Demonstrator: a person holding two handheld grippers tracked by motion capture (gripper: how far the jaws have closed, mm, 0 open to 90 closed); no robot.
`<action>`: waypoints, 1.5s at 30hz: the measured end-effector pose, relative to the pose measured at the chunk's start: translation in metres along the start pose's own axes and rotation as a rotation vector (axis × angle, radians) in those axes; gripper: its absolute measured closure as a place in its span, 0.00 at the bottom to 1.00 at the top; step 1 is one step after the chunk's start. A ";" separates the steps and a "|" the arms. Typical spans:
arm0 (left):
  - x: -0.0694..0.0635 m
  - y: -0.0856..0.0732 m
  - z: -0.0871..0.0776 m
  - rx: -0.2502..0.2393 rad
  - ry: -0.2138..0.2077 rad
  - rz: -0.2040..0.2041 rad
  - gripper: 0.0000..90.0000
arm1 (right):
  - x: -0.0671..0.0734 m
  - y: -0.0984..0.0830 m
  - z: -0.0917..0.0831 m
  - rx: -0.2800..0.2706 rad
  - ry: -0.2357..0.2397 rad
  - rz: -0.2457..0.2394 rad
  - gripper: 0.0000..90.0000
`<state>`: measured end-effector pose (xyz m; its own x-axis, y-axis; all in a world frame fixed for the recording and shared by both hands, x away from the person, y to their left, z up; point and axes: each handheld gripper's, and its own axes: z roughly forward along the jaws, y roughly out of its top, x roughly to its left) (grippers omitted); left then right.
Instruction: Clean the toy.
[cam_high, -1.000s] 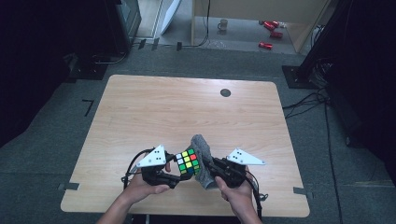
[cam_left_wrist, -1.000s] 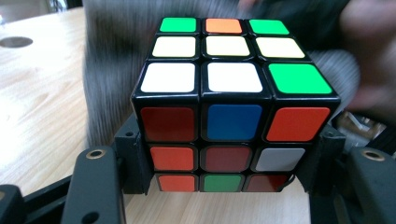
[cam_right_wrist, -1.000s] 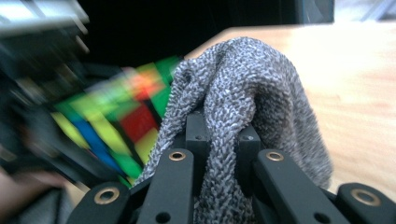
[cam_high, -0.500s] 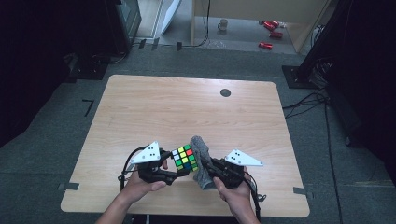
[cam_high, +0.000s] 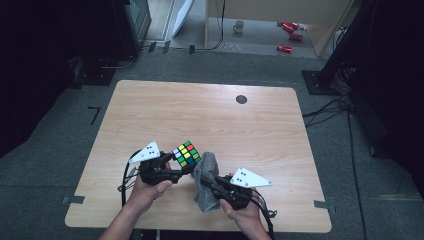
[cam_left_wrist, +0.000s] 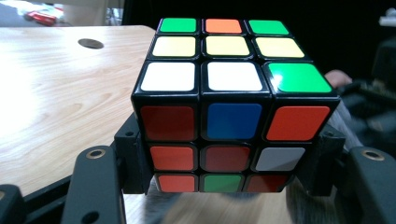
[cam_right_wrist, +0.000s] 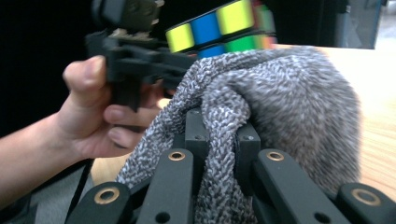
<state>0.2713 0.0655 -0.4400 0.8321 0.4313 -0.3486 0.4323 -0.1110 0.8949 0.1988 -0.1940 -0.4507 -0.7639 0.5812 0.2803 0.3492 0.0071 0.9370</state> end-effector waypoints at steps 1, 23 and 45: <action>-0.001 0.000 0.001 0.000 -0.002 -0.004 0.39 | 0.003 0.000 0.004 0.009 -0.005 -0.024 0.91; -0.012 0.001 0.009 -0.011 -0.122 -0.062 0.39 | -0.007 -0.009 0.008 0.004 -0.120 -0.049 0.91; -0.006 0.002 0.005 -0.033 -0.125 -0.091 0.39 | 0.001 -0.004 0.009 -0.007 -0.129 -0.079 0.91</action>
<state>0.2685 0.0580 -0.4376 0.8275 0.3231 -0.4591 0.4982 -0.0456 0.8659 0.2016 -0.1864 -0.4560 -0.7127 0.6788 0.1770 0.2865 0.0513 0.9567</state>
